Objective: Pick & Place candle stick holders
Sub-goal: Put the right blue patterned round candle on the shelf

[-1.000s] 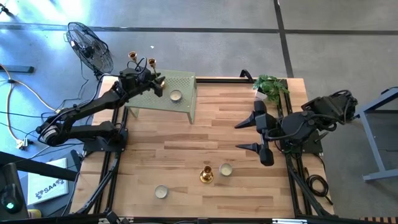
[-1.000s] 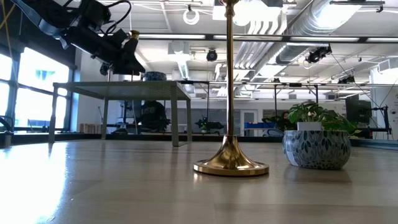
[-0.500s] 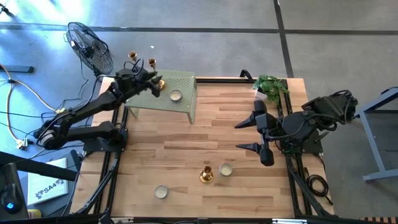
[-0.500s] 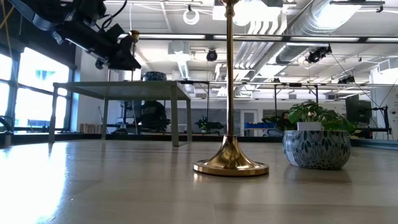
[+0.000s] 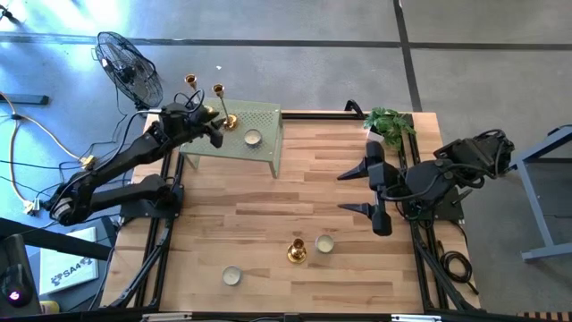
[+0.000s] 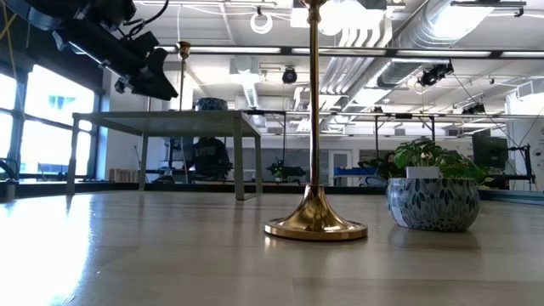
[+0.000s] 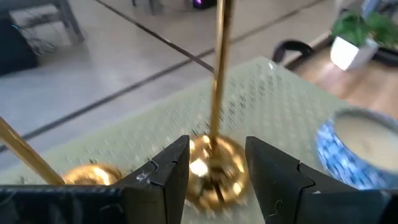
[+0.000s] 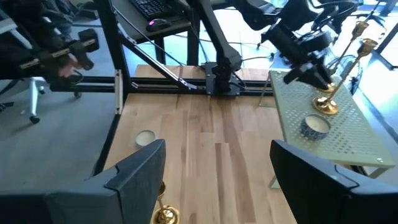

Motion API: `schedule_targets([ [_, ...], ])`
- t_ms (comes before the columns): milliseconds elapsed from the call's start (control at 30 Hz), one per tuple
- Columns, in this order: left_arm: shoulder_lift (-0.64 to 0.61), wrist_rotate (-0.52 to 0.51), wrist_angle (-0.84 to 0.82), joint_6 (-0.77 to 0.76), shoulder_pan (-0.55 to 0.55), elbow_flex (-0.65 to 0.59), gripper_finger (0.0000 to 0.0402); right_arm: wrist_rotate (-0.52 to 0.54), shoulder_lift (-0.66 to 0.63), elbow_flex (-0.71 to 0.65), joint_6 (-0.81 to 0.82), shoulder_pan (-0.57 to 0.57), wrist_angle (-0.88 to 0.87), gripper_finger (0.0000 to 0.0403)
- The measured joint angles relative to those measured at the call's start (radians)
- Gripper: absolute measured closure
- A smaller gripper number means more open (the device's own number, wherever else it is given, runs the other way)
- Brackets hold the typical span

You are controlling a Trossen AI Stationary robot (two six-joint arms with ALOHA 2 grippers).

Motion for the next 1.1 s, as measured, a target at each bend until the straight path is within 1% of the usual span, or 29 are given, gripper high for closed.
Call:
schedule_targets([
  [200, -0.056, 0.106, -0.187, 0.024, 0.000, 0.000, 0.0247, 0.000, 0.000, 0.000, -0.017, 0.000, 0.000, 0.0118],
  [333, -0.116, 0.207, -0.317, 0.063, 0.000, 0.000, 0.0247, 0.000, 0.000, 0.000, -0.034, 0.000, -0.004, 0.0118],
  [500, -0.212, 0.350, -0.380, 0.040, 0.000, 0.000, 0.0247, 0.004, 0.000, 0.000, -0.060, 0.000, -0.004, 0.0118],
  [600, -0.269, 0.444, -0.398, -0.001, 0.000, 0.000, 0.0247, 0.005, 0.000, 0.000, -0.061, 0.000, -0.004, 0.0118],
  [667, -0.312, 0.486, -0.396, -0.041, -0.007, 0.000, 0.0247, 0.014, 0.000, 0.000, -0.061, 0.000, -0.004, 0.0118],
  [767, -0.370, 0.488, -0.385, -0.100, -0.050, 0.000, 0.0247, 0.019, 0.000, 0.000, -0.061, 0.000, -0.006, 0.0118],
  [867, -0.402, 0.482, -0.385, -0.148, -0.127, 0.000, 0.0247, 0.043, 0.000, 0.000, -0.061, 0.000, -0.007, 0.0118],
  [967, -0.412, 0.441, -0.379, -0.183, -0.228, 0.000, 0.0247, 0.078, 0.004, 0.000, -0.056, 0.000, -0.009, 0.0118],
  [1033, -0.411, 0.401, -0.370, -0.208, -0.306, 0.000, 0.0247, 0.083, 0.012, 0.000, -0.056, 0.000, -0.013, 0.0118],
  [1100, -0.400, 0.385, -0.346, -0.212, -0.389, 0.000, 0.0247, 0.085, 0.019, 0.000, -0.057, 0.000, -0.013, 0.0118],
])
